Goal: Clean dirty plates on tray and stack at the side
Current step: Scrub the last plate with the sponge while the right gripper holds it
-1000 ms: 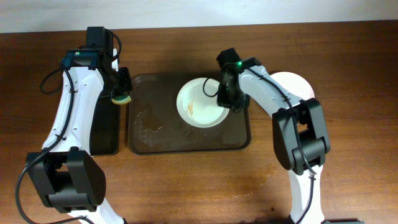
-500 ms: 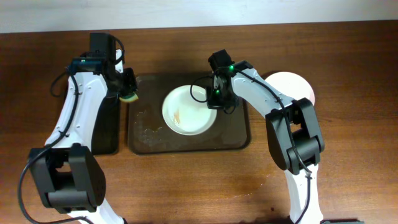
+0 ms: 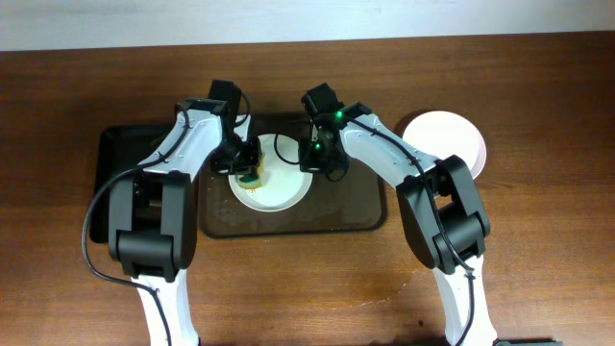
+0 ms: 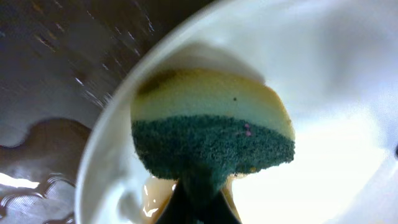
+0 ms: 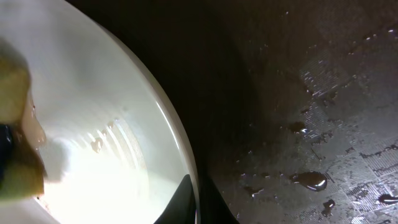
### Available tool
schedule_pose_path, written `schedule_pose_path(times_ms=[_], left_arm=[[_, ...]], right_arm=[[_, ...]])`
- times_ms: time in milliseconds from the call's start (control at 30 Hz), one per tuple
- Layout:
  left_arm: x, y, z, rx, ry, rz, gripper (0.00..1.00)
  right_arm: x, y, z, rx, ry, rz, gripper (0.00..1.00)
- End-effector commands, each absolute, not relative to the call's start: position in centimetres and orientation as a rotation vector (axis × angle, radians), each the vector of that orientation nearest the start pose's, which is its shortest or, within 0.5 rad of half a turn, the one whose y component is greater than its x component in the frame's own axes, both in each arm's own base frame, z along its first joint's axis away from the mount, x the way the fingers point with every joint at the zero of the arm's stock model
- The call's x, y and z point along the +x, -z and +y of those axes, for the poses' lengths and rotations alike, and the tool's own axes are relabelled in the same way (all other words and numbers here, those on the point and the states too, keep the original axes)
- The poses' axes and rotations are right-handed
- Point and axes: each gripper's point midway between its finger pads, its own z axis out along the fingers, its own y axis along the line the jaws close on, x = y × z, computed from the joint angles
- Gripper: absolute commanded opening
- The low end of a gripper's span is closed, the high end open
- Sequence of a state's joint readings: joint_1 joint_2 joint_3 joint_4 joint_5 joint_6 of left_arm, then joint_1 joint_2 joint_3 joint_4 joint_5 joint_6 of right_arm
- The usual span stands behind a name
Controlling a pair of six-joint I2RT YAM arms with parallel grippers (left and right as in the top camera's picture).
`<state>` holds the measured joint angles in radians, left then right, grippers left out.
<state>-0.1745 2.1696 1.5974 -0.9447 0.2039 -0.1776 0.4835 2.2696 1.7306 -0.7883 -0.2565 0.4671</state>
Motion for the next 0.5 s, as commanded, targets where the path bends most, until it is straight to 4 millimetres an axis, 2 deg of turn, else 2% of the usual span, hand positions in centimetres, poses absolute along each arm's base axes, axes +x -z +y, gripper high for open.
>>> schedule_pose_path(times_ms=[0, 33, 67, 100, 133, 167, 200, 233, 267, 300, 333, 400, 467], left_arm=[[37.0, 1.5, -11.0, 0.239, 0.293, 3.257, 0.01], [36.3, 1.4, -10.9, 0.317, 0.3, 3.276, 0.01], [35.3, 1.1, -11.4, 0.502, 0.377, 3.274, 0.01], [35.4, 1.1, -11.8, 0.64, 0.429, 3.226, 0.01], [37.4, 1.4, -12.1, 0.66, 0.414, 3.133, 0.01], [39.2, 1.6, -12.1, 0.618, 0.364, 3.077, 0.01], [41.9, 2.2, -10.4, 0.454, 0.167, 3.035, 0.01], [43.3, 2.7, -9.3, 0.359, 0.043, 3.008, 0.01], [44.8, 4.0, -8.0, 0.28, -0.1, 2.969, 0.01], [45.5, 5.2, -7.2, 0.234, -0.193, 2.949, 0.01], [45.8, 6.0, -6.5, 0.17, -0.27, 2.938, 0.01], [45.5, 5.7, -4.8, 0.053, -0.43, 2.918, 0.01], [43.3, 5.9, -4.8, 0.091, -0.456, 3.009, 0.01]], right_arm=[[40.5, 0.9, 26.4, -0.065, -0.484, 3.041, 0.04], [40.5, 0.9, 26.4, -0.065, -0.485, 3.039, 0.04], [40.5, 0.9, 26.4, -0.065, -0.485, 3.039, 0.04], [40.5, 0.9, 26.4, -0.065, -0.485, 3.039, 0.04], [40.5, 0.9, 26.5, -0.065, -0.485, 3.039, 0.04], [40.5, 0.9, 26.4, -0.065, -0.485, 3.04, 0.04], [40.4, 0.9, 26.4, -0.065, -0.484, 3.042, 0.04], [40.4, 0.9, 26.4, -0.065, -0.484, 3.042, 0.04], [40.4, 0.9, 26.4, -0.065, -0.484, 3.042, 0.04], [40.4, 0.9, 26.4, -0.065, -0.483, 3.041, 0.04], [40.4, 1.0, 26.4, -0.065, -0.482, 3.043, 0.04], [40.3, 1.2, 26.3, -0.064, -0.481, 3.046, 0.04], [40.4, 1.2, 26.4, -0.065, -0.484, 3.042, 0.04]])
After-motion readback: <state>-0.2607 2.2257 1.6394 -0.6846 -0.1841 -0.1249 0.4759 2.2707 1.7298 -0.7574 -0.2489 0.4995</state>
